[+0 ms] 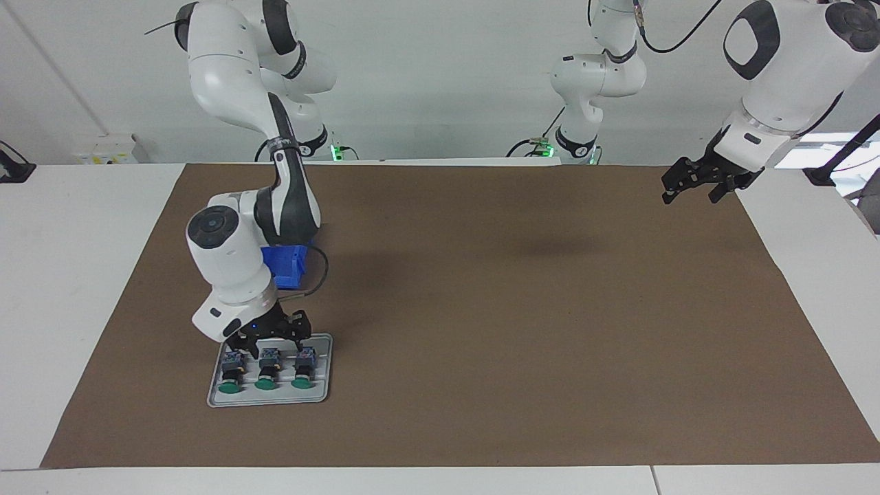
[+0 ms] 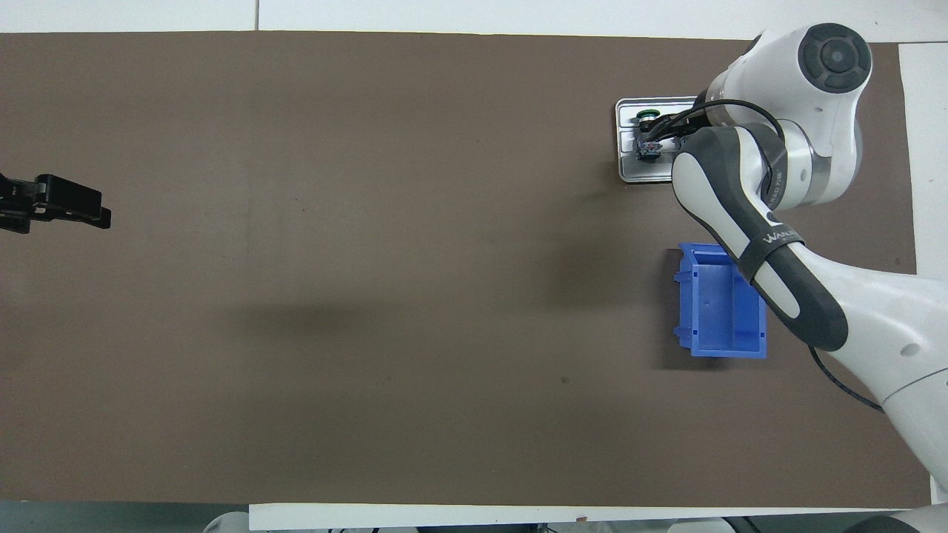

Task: Place and press button with both arms
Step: 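Grasp a green button from the metal tray with the right gripper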

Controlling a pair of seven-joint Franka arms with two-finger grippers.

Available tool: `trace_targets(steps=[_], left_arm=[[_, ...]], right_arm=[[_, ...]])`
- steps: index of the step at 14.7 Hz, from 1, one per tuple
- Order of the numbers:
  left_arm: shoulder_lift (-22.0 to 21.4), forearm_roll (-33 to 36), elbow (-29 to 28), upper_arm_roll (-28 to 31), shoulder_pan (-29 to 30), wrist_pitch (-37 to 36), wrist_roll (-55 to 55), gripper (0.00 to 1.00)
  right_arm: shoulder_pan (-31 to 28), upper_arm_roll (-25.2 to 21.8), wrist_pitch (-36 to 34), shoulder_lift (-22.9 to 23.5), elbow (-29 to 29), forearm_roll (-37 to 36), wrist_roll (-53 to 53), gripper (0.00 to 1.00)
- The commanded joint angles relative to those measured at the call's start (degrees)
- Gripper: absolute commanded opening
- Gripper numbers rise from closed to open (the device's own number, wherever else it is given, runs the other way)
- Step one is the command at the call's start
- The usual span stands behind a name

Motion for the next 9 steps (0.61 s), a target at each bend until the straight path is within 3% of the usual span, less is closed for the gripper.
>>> trace_targets(steps=[1, 9], left_arm=[[-0.52, 1.01, -0.12, -0.06, 0.07, 0.04, 0.34, 1.00], [-0.52, 1.01, -0.12, -0.06, 0.07, 0.04, 0.34, 1.00]], right_arm=[[1.00, 0.30, 1.61, 3.05, 2.95, -0.83, 0.20, 0.89], [2.06, 0.39, 3.79, 5.68, 4.98, -0.91, 2.04, 0.88]])
